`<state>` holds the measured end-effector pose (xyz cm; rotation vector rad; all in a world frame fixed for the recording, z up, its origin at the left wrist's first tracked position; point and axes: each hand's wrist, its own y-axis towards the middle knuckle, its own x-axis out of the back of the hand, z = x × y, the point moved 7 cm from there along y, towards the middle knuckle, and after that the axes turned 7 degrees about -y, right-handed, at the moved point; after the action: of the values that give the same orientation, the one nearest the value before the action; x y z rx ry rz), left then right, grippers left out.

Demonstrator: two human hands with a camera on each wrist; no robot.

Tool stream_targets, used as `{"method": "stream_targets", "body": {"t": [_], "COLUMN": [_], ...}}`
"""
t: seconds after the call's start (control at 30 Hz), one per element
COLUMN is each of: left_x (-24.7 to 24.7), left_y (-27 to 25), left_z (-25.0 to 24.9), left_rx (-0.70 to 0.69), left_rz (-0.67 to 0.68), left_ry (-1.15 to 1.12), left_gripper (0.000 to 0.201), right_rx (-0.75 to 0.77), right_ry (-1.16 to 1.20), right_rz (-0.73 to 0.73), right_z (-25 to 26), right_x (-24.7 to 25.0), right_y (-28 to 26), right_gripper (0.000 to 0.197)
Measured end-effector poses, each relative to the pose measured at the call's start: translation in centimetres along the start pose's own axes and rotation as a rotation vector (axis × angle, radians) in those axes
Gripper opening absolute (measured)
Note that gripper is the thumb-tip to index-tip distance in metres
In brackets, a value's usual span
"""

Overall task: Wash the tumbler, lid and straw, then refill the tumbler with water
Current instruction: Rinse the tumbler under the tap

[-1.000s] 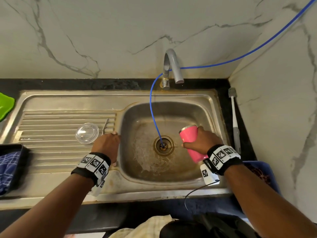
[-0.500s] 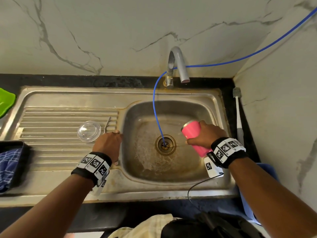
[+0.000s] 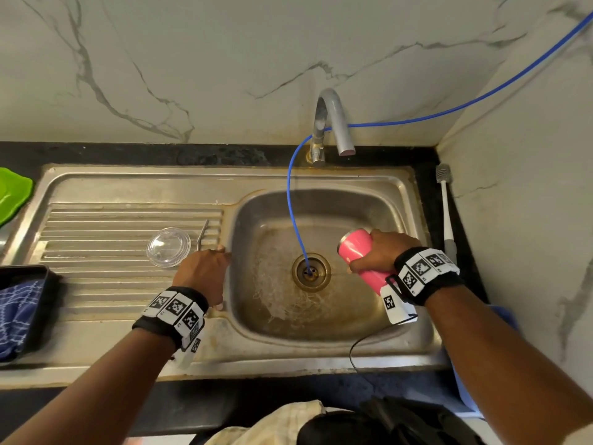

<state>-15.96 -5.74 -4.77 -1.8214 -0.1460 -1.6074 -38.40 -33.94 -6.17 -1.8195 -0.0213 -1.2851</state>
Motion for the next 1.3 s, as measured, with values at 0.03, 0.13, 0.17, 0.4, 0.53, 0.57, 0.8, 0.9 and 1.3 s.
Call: {"method": "stream_targets", "body": {"t": [0.03,0.13,0.17,0.4,0.53,0.57,0.8,0.9,1.3], "left_x": [-0.1,-0.4,-0.4,6.0,12.3,13.7,17.1,17.0,13.7], "left_y": [-0.1,-0.3,-0.3,2.7,7.1,8.5,16.6,18.3,20.4], "left_z": [0.0,0.6,0.8,0.0,-3.9,-4.9,-10.6,-11.9,-9.2], "left_rx": [-0.003,0.008,0.016,-0.028,-0.19,-0.199,-0.158,-0.134,-0.084], "left_rz": [-0.007,-0.003,-0.001,-0.169,-0.359,-0.388,-0.375,-0.381,-0.394], "left_ry": [-0.005,-0.069,-0.109,-0.463,-0.703,-0.739,-0.68,-0.591,-0.888], "left_gripper": [0.065,0.064,0.064,0.049,0.035,0.031,0.03,0.025,0.022], "right_rx": [-0.002,0.013,0.029,0.179,0.196,0.197,0.167,0.177,0.261], "right_ry": [0.028,0.233,0.327,0.69,0.776,0.811,0.918,0.941,1.019], "right_rz": [-0.025,-0.129,-0.174,-0.415,-0.448,-0.457,-0.51,-0.516,-0.551], "right_z": [0.0,-0.1,0.0,1.6,2.6,2.7,2.5,2.3,2.6], "right_x": [-0.1,-0.5,-0.5,-0.6,-0.2,0.0,0.9,1.2,2.4], "right_y": [0.0,0.0,-0.1,-1.5,-1.3,-1.2,0.2,0.4,1.9], "right_gripper": [0.096,0.096,0.095,0.085,0.082,0.082,0.09,0.09,0.093]}}
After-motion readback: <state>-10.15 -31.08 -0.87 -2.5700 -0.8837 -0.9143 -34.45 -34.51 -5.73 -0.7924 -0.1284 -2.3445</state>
